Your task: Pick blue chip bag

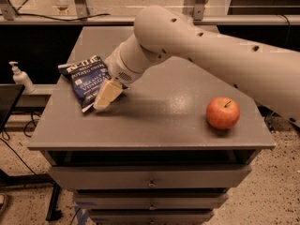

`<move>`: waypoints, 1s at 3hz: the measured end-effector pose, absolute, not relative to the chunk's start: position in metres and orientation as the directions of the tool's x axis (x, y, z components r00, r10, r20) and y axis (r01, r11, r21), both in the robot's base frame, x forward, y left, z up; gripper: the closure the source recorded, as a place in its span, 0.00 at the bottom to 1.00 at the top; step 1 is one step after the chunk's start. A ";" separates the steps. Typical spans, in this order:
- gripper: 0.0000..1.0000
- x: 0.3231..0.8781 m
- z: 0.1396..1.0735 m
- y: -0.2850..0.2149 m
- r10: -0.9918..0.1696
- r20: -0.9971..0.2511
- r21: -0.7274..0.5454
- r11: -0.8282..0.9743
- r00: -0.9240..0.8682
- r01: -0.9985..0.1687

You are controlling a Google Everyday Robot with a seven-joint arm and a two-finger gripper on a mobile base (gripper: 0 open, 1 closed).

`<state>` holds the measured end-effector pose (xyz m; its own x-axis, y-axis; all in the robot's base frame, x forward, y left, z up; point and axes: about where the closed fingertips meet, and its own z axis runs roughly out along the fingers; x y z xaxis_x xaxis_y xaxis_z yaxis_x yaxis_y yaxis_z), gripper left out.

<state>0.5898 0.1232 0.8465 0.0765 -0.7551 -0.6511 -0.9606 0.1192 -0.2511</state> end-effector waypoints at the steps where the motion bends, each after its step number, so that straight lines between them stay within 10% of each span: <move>1: 0.41 0.596 0.837 0.136 -0.743 -0.667 -0.232 0.138 0.054 -0.963; 3: 0.87 0.606 0.841 0.138 -0.722 -0.691 -0.231 0.172 0.037 -0.958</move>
Offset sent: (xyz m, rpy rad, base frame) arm 0.0189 0.0149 -0.0168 0.0514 0.0333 -0.0577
